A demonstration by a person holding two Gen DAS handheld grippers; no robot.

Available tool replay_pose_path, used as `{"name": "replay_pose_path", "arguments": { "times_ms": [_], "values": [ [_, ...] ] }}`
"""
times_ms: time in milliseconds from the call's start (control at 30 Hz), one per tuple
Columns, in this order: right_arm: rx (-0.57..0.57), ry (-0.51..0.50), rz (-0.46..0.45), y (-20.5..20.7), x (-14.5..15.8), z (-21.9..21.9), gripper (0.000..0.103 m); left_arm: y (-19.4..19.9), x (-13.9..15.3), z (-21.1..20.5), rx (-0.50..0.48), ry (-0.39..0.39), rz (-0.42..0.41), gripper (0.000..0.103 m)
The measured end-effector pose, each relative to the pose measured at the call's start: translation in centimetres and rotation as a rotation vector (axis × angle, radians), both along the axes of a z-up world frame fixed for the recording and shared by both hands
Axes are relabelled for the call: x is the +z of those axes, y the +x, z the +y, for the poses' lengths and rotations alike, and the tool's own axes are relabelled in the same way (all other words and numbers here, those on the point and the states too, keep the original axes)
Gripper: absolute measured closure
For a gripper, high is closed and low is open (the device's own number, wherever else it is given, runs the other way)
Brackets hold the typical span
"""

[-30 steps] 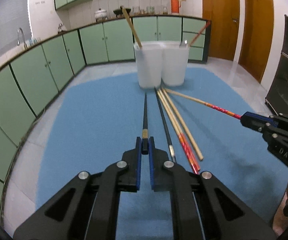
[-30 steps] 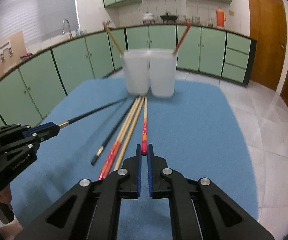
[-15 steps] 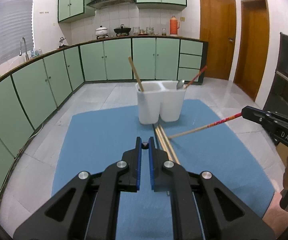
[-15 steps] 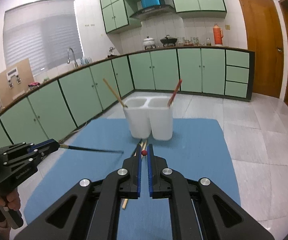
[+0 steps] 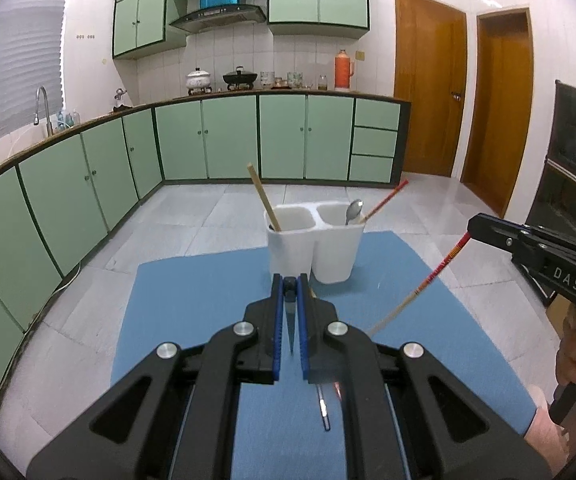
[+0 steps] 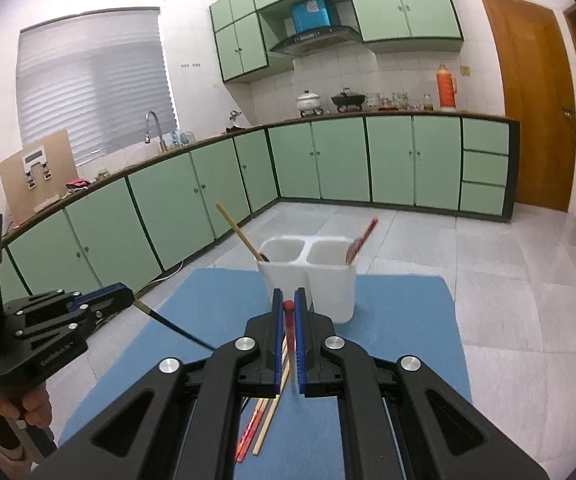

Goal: Organize utensils
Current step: 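Lift both chopsticks and carry them above the white holder, then lower both chopsticks into the holder compartments and open both tools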

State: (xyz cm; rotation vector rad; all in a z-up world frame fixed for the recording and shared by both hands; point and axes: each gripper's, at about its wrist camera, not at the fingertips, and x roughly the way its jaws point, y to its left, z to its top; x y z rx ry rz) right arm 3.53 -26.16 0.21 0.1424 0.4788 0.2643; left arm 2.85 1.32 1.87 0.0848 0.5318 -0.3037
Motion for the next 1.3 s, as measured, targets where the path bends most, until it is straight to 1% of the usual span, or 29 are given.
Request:
{"name": "replay_pose_path", "arguments": {
  "times_ms": [167,433,733,1000,1167,1300],
  "values": [
    [0.003,-0.016,-0.046,0.2,2.1,-0.4,0.098,0.3,1.6,0.0,-0.005,-0.021,-0.039,0.097],
    [0.012,-0.012,-0.101,1.1,4.9,-0.8,0.098,1.3,4.2,-1.0,-0.028,-0.041,-0.110,0.097],
    [0.027,-0.009,-0.165,3.8,8.4,-1.1,0.098,4.5,7.6,-2.5,-0.037,-0.084,-0.178,0.097],
    [0.016,-0.020,-0.229,6.8,11.7,-1.3,0.098,7.9,10.9,-4.5,-0.042,-0.121,-0.261,0.097],
    [-0.005,-0.024,-0.243,9.6,12.5,-1.6,0.098,10.7,11.5,-6.1,-0.023,-0.113,-0.288,0.097],
    [-0.013,-0.029,-0.228,12.1,11.8,-1.7,0.098,13.6,10.5,-6.9,-0.016,-0.122,-0.268,0.097]
  ]
}}
